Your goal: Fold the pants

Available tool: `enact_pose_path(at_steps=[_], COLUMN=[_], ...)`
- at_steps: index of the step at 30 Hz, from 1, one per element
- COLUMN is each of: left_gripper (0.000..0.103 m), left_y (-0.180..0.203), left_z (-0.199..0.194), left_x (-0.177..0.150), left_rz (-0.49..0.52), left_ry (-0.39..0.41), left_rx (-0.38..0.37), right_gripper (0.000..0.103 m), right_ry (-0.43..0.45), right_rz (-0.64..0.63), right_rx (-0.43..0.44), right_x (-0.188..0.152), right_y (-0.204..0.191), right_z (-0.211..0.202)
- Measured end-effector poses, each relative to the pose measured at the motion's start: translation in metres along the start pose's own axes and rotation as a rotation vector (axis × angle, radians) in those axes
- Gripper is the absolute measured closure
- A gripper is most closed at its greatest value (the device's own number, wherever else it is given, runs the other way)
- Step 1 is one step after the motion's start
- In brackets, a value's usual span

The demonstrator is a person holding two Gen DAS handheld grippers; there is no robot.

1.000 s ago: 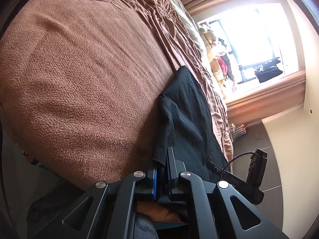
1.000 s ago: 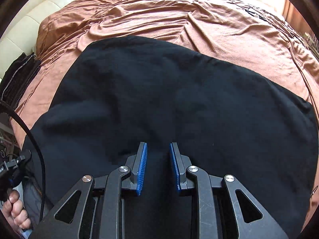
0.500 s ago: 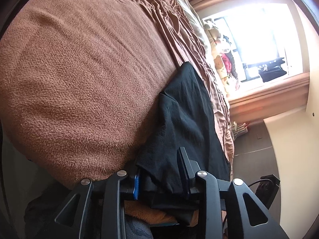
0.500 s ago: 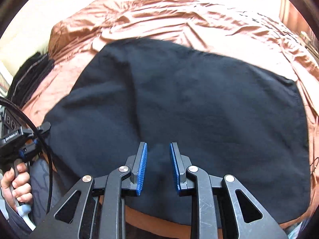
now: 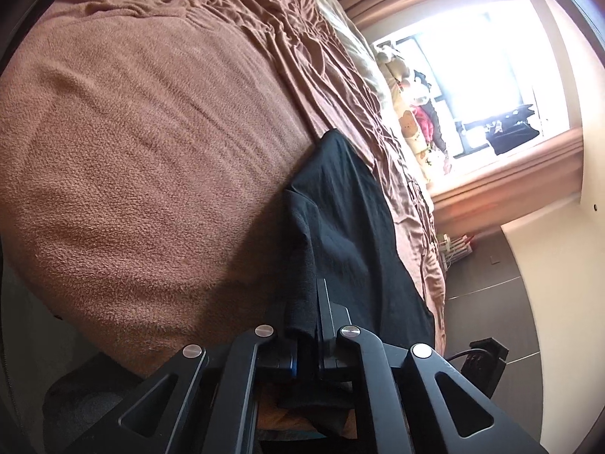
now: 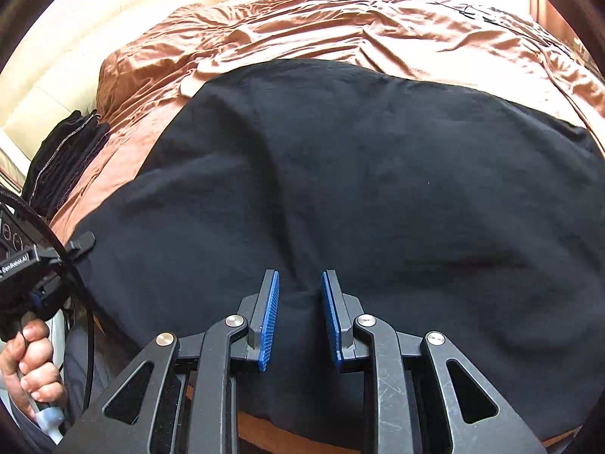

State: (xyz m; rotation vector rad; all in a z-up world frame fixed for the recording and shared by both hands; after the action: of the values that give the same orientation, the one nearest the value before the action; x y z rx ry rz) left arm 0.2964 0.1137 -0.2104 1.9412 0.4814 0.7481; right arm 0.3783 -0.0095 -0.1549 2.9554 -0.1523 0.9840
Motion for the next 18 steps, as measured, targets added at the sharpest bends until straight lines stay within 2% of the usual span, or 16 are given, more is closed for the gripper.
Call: enact_pose_path(at_steps=[11, 18], left_gripper=[0.097, 0.097], left_y=[0.079, 0.131], left_z=[-0.001, 0.010], left_x=[0.001, -0.010], left_rz=[0.142, 0.226], left_ry=[0.005, -0.009], left_rx=[-0.040, -0.055], right_gripper=[0.082, 0.082], right_ry=[0.003, 0.101], right_rz=[0.039, 0.083], right_rx=[0.068, 0.101], right_x=[-0.020, -0.035], right_y=[0.018, 0.058], right_z=[-0.019, -0.069])
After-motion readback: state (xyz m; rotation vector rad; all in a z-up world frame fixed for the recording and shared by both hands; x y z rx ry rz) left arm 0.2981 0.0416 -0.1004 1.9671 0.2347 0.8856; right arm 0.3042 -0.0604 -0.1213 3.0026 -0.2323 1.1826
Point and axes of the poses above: each gripper's, at about its wrist camera, not at the fingertips, and z roughly the way its jaws point, y to its right, x to its top, the point moved 1 cm from there along z, roughly the way its jaws point, and after that the axes turned 11 degrees about -x, right-handed, at the moved point
